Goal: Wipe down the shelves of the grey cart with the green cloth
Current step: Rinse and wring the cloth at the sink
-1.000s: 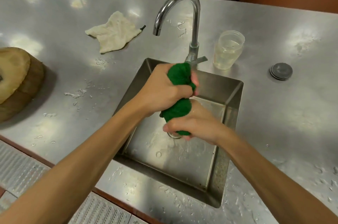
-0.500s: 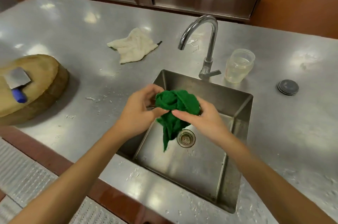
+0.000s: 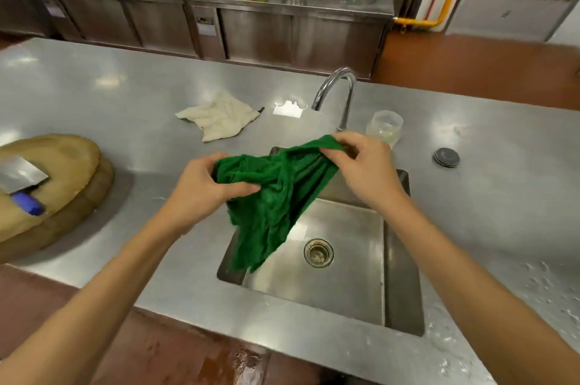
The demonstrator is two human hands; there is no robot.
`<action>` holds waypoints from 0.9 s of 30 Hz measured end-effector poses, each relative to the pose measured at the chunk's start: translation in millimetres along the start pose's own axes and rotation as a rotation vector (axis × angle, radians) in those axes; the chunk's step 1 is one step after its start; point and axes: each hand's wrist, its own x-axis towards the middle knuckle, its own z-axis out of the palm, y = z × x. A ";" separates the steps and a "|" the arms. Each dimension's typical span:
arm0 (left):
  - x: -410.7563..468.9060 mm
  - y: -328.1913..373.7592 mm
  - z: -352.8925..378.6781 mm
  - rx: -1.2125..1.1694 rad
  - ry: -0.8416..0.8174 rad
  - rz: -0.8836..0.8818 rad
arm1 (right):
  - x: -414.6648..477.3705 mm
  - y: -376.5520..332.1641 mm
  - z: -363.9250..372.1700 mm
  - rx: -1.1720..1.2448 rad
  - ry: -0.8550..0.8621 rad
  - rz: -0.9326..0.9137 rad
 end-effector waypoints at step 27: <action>-10.0 -42.6 -175.7 -0.381 0.277 -0.454 | 53.0 -115.1 78.0 0.541 -0.182 0.289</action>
